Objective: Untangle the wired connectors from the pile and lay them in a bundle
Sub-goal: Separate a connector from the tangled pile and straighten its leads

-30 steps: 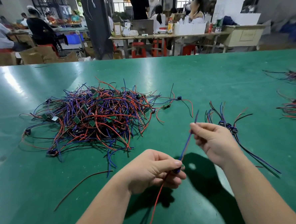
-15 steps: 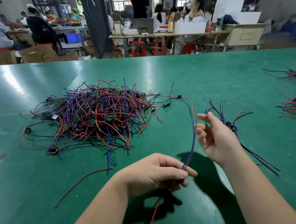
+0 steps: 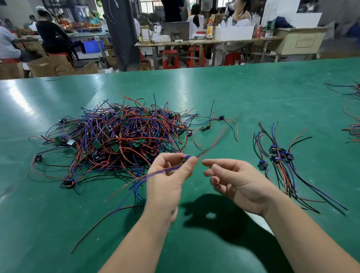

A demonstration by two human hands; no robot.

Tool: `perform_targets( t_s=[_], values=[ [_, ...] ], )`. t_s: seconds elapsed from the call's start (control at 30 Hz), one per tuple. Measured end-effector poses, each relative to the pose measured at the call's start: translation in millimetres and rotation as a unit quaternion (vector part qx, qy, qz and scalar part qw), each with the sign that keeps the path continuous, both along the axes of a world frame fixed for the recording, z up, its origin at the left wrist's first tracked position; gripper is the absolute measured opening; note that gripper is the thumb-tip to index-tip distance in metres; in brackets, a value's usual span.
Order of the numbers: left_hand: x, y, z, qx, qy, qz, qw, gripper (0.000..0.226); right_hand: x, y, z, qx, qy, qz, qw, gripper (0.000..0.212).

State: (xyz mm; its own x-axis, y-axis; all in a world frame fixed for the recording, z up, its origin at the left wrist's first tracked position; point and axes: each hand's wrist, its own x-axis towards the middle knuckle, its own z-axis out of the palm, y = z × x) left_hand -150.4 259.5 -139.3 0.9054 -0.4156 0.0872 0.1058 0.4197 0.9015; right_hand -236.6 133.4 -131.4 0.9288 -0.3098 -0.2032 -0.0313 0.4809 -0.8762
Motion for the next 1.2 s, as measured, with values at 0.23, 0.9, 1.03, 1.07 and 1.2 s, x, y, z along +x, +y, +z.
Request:
perform_targets(
  t_s=[0.23,0.9,1.03,1.07,1.2],
  values=[
    [-10,1,-15,0.178,-0.388,-0.076,0.901,0.035,2,-4,-3,0.001,0.0,-0.1,0.995,0.01],
    [-22,3,-4,0.208,0.03,-0.4,0.892,0.012,-18,-46,13,-0.009,0.03,-0.331,0.943,0.009],
    [-16,8,-6,0.225,0.024,-0.437,0.871,0.012,-19,-53,13,0.085,-0.053,-0.409,0.907,0.01],
    [-15,9,-6,0.23,0.025,-0.431,0.872,0.014,-19,-55,14,0.096,-0.071,-0.431,0.894,0.013],
    [-14,-1,-8,0.211,0.07,-0.304,0.926,0.024,-16,-48,13,-0.059,-0.02,-0.45,0.891,0.023]
  ],
)
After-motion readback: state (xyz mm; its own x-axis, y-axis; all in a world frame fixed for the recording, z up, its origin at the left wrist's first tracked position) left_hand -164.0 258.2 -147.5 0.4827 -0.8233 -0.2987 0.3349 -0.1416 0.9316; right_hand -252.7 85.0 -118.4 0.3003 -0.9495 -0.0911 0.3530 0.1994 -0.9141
